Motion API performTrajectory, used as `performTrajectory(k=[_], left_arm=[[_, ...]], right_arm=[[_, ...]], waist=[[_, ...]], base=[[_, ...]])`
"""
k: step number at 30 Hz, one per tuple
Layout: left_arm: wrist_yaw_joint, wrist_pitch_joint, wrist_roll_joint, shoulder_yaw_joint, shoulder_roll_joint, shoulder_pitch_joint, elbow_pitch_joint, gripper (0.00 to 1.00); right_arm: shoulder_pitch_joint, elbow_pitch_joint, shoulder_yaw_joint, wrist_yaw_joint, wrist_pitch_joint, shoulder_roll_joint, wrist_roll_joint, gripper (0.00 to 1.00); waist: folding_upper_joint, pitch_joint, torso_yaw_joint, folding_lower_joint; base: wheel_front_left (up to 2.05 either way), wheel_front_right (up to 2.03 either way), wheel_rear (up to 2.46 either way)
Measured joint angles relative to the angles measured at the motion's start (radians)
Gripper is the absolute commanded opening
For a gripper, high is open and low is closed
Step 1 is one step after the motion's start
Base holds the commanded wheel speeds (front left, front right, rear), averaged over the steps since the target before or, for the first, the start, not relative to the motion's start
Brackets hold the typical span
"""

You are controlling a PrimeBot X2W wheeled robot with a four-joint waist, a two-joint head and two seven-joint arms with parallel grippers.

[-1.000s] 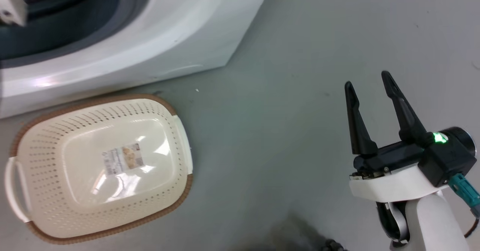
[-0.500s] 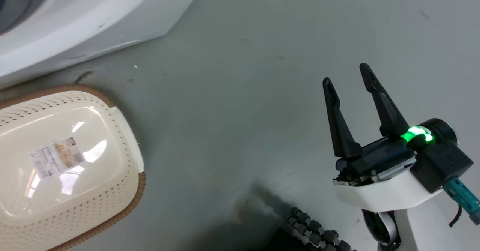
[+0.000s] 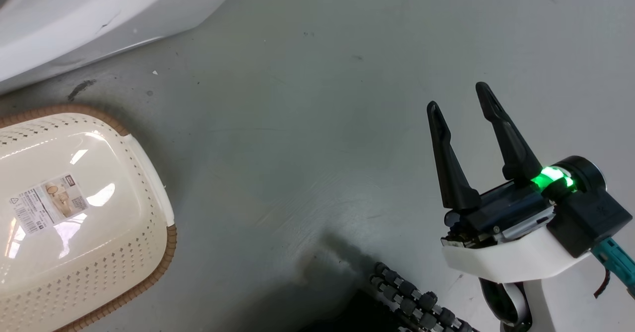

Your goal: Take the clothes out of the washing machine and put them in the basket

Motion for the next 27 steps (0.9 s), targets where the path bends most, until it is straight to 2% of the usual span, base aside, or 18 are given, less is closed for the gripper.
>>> performTrajectory(k=[7, 8, 9, 11, 19, 23, 27], left_arm=[[0.000, -0.021, -0.001, -0.020, -0.001, -0.001, 0.065, 1.00], [-0.001, -0.027, -0.003, -0.022, -0.002, -0.003, 0.071, 0.91], [-0.001, -0.028, -0.010, -0.024, -0.004, -0.005, 0.079, 0.02], [-0.001, -0.031, -0.022, -0.031, -0.008, -0.006, 0.089, 0.00], [-0.001, -0.204, -0.010, -0.034, 0.005, -0.039, 0.115, 0.00], [0.012, -0.316, -0.024, -0.020, -0.018, -0.032, 0.146, 0.00], [0.013, -0.473, -0.037, -0.010, -0.050, 0.018, 0.168, 0.00]], right_arm=[[0.009, -0.004, -0.011, 0.000, 0.000, 0.000, 0.000, 1.00], [0.009, -0.006, -0.013, 0.000, 0.000, 0.000, 0.000, 1.00], [0.009, -0.007, -0.014, 0.000, 0.000, 0.000, 0.000, 1.00], [0.009, -0.010, -0.015, 0.000, 0.000, 0.000, -0.002, 1.00], [0.004, -0.005, -0.002, 0.000, 0.000, 0.000, -0.016, 1.00], [-0.009, 0.004, -0.021, 0.000, 0.000, 0.000, -0.024, 1.00], [-0.011, 0.013, -0.046, 0.000, 0.000, 0.001, -0.047, 1.00]], waist=[[0.0000, 0.003, 0.002, -0.0001], [0.0000, 0.005, 0.003, -0.0001], [0.0000, 0.006, 0.004, -0.0001], [0.0000, 0.008, 0.007, -0.0001], [0.0000, 0.005, 0.008, -0.0001], [0.0000, -0.013, 0.021, -0.0001], [0.0000, -0.054, 0.047, -0.0002]], base=[[0.00, 0.00, 0.00], [0.00, 0.00, 0.00], [0.00, 0.00, 0.00], [0.00, 0.00, 0.00], [0.00, 0.00, 0.00], [0.00, 0.00, 0.00], [0.00, 0.00, 0.00]])
